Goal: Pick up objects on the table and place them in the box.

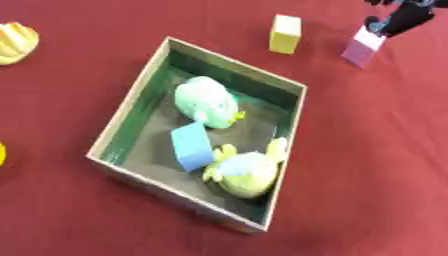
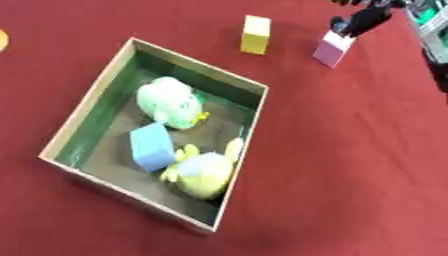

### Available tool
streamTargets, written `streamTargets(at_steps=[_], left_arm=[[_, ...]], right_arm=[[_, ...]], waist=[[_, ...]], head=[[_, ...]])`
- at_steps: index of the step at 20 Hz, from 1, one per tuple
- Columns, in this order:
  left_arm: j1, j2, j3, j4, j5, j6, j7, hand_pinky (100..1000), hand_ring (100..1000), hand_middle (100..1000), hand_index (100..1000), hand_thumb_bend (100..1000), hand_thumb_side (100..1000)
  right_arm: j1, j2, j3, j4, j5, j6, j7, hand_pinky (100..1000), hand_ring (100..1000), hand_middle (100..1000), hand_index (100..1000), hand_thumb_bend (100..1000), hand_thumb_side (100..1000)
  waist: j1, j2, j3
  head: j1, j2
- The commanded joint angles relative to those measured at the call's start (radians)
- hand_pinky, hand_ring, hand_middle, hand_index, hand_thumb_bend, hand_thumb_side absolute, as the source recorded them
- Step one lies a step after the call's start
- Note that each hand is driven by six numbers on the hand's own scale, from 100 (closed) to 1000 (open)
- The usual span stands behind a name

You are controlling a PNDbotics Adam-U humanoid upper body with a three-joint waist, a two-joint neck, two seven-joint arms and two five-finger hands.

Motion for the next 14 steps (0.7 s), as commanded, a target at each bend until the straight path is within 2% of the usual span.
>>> streamTargets(at_steps=[1,7,9,14], left_arm=[[-0.008,0.03,0.007,-0.016,-0.002,-0.001,-0.003,798,637,678,850,100,598],[-0.007,0.03,0.007,-0.016,-0.001,-0.001,-0.003,798,636,678,849,100,598],[-0.007,0.03,0.007,-0.016,0.0,-0.001,-0.004,798,637,678,849,100,597],[-0.007,0.029,0.007,-0.016,0.0,0.0,-0.005,798,637,679,849,100,597]], right_arm=[[-0.013,-0.035,-0.003,-0.016,0.04,-0.017,0.009,894,990,930,962,100,269],[-0.015,-0.026,-0.002,-0.006,0.072,-0.038,0.03,895,989,915,959,100,289],[-0.015,-0.022,-0.001,-0.002,0.072,-0.042,0.038,894,989,911,958,100,321],[-0.017,-0.009,0.003,0.008,0.065,-0.045,0.052,897,995,908,965,100,487]], waist=[[0.005,-0.025,0.001],[0.006,-0.02,0.001],[0.006,-0.02,0.001],[0.007,-0.023,0.002]], head=[[-0.001,-0.003],[-0.003,0.001],[-0.003,0.005],[-0.003,0.012]])
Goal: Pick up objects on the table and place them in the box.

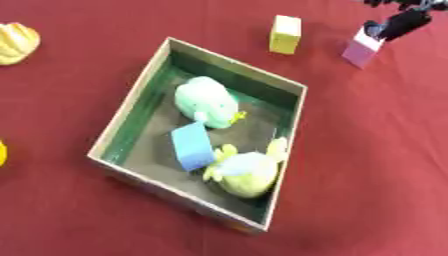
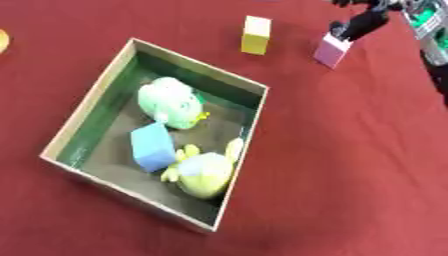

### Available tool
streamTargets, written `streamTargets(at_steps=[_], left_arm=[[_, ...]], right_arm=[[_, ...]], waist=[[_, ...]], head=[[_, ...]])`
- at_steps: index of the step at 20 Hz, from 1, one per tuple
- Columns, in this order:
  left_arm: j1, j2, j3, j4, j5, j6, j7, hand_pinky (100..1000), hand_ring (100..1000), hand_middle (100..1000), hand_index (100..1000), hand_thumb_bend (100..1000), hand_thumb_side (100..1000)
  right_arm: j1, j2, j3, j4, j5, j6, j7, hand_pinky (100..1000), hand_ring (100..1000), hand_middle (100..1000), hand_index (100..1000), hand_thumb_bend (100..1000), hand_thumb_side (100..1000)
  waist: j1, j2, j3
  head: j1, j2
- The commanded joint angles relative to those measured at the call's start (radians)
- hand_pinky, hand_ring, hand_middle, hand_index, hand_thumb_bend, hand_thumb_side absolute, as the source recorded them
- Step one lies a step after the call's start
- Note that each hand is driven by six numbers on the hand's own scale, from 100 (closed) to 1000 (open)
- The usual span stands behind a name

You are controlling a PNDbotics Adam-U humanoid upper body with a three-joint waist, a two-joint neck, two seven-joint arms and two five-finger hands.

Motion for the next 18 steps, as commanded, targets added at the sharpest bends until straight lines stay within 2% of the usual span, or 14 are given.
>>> streamTargets(at_steps=[1,5,12,18], left_arm=[[-0.006,0.029,0.007,-0.016,0.0,0.0,-0.003,798,637,679,849,100,597],[-0.005,0.028,0.008,-0.016,0.0,0.0,-0.003,798,637,679,849,100,596],[-0.006,0.027,0.008,-0.016,0.001,0.001,-0.004,798,638,679,849,100,590],[-0.007,0.027,0.007,-0.016,0.003,0.0,-0.004,798,638,680,848,100,592]], right_arm=[[-0.016,-0.018,-0.001,0.003,0.006,-0.005,0.011,899,997,910,966,106,512],[-0.012,-0.016,0.001,0.023,0.038,-0.008,0.015,903,1000,914,972,202,554],[0.002,-0.013,-0.005,0.039,0.051,-0.02,0.018,903,1000,910,973,285,459],[0.003,-0.011,-0.011,0.044,0.063,-0.01,0.008,901,997,908,972,272,463]], waist=[[0.006,-0.024,0.001],[0.004,-0.026,0.002],[0.003,-0.023,0.003],[0.006,-0.02,0.002]], head=[[-0.003,0.004],[-0.004,0.005],[-0.003,0.004],[-0.007,0.001]])
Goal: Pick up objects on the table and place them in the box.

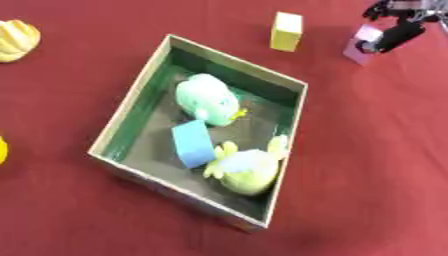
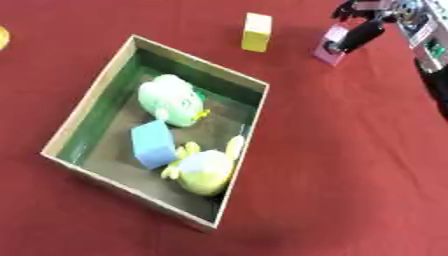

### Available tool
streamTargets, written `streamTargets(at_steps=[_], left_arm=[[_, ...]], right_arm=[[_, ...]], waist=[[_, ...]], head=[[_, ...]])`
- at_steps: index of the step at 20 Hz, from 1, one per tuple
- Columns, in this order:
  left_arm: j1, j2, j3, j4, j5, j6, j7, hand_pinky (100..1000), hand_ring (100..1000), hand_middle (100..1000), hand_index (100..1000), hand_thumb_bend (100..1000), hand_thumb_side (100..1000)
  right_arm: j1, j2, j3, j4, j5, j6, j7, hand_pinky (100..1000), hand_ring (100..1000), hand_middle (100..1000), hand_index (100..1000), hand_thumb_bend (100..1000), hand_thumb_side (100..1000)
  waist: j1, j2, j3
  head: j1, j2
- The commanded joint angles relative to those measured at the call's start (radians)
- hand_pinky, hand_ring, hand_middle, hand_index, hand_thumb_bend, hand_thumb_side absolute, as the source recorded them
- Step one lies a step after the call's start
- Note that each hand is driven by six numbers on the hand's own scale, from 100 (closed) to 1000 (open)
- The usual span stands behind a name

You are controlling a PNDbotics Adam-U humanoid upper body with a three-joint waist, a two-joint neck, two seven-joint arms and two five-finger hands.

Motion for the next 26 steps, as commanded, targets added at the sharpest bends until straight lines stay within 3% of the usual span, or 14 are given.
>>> streamTargets(at_steps=[1,26], left_arm=[[-0.008,0.027,0.007,-0.016,0.003,-0.001,-0.002,798,638,680,848,100,591],[-0.015,0.029,0.005,-0.016,0.009,-0.002,-0.006,799,639,682,848,100,592]], right_arm=[[-0.015,-0.025,-0.017,-0.001,0.013,0.005,-0.007,902,997,908,972,270,461],[-0.032,-0.014,-0.044,0.045,0.046,0.05,-0.045,899,992,908,969,205,449]], waist=[[0.007,-0.019,-0.002],[0.013,0.011,0.001]], head=[[-0.004,-0.001],[-0.012,-0.019]])
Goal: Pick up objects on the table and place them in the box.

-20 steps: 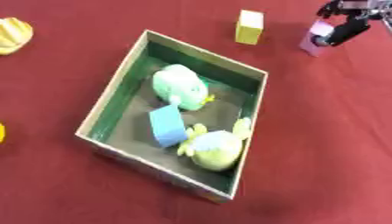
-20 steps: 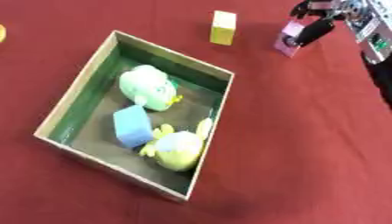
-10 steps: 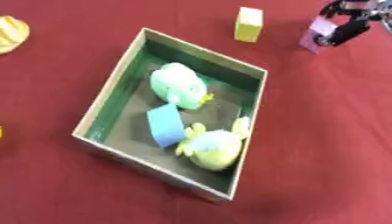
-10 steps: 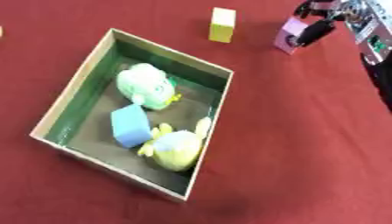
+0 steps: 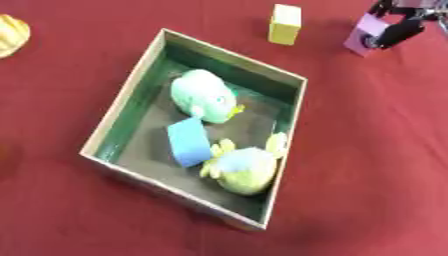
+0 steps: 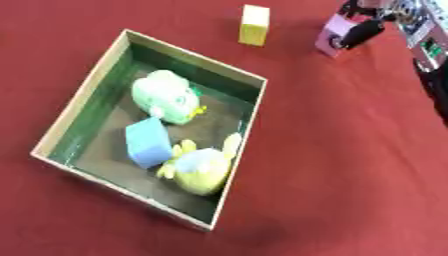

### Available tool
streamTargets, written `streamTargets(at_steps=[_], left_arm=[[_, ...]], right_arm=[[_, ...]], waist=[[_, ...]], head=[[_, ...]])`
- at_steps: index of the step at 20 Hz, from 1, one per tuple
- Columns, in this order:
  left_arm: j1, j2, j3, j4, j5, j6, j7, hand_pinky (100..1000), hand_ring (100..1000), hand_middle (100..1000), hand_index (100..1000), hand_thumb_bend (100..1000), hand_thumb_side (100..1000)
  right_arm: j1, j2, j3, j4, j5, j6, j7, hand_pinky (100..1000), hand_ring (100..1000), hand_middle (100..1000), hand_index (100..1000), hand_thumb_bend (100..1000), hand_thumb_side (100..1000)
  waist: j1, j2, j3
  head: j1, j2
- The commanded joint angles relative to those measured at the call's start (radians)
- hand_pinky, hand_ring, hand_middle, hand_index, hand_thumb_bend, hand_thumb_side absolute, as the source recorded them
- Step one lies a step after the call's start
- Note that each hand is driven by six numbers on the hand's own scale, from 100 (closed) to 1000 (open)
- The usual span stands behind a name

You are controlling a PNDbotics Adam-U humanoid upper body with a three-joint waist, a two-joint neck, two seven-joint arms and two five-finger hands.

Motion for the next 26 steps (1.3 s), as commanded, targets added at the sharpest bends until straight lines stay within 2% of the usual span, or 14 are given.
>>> streamTargets(at_steps=[1,7,12,15,17,20,21,22,26], left_arm=[[-0.008,0.029,0.005,-0.016,0.001,-0.001,-0.004,799,639,682,848,100,592],[-0.008,0.029,0.005,-0.016,0.001,-0.001,-0.005,800,639,683,848,100,591],[-0.008,0.029,0.005,-0.016,0.001,0.0,-0.006,800,640,684,848,100,591],[-0.005,0.029,0.005,-0.016,0.0,0.001,-0.006,800,641,685,847,100,591],[-0.004,0.028,0.005,-0.016,-0.001,0.002,-0.007,800,642,685,847,100,591],[-0.001,0.029,0.006,-0.016,-0.002,0.002,-0.007,800,643,685,847,100,591],[-0.001,0.029,0.006,-0.016,-0.003,0.002,-0.007,800,643,685,847,100,591],[0.0,0.03,0.006,-0.016,-0.004,0.002,-0.006,800,643,686,847,100,591],[0.005,0.031,0.007,-0.016,-0.008,0.003,-0.005,800,645,686,847,100,591]], right_arm=[[-0.022,-0.023,-0.014,0.004,0.01,0.006,-0.002,899,992,908,968,208,454],[-0.026,-0.016,-0.014,0.011,0.009,0.0,0.003,893,978,853,928,164,429],[-0.03,-0.014,-0.018,-0.001,-0.001,0.016,-0.014,875,944,780,874,100,274],[-0.034,-0.021,-0.025,-0.03,-0.017,0.037,-0.034,860,912,765,862,100,304],[-0.033,-0.03,-0.023,-0.064,-0.033,0.055,-0.041,818,867,742,843,100,316],[-0.022,-0.051,-0.012,-0.136,-0.072,0.078,-0.033,776,814,688,805,100,280],[-0.018,-0.06,-0.007,-0.167,-0.089,0.082,-0.027,770,806,678,798,100,306],[-0.013,-0.07,-0.004,-0.198,-0.106,0.087,-0.02,765,800,670,792,100,259],[0.011,-0.114,0.017,-0.346,-0.19,0.094,0.012,763,796,667,793,100,247]], waist=[[0.006,-0.019,0.001],[0.005,-0.015,0.006],[0.005,-0.018,0.006],[0.004,-0.026,0.003],[0.002,-0.034,-0.001],[0.001,-0.046,-0.005],[0.001,-0.05,-0.006],[0.0,-0.054,-0.007],[0.001,-0.073,-0.014]], head=[[-0.006,-0.017],[-0.007,-0.019],[-0.006,-0.015],[-0.003,-0.008],[0.0,-0.004],[0.004,0.003],[0.006,0.006],[0.008,0.009],[0.02,0.023]])
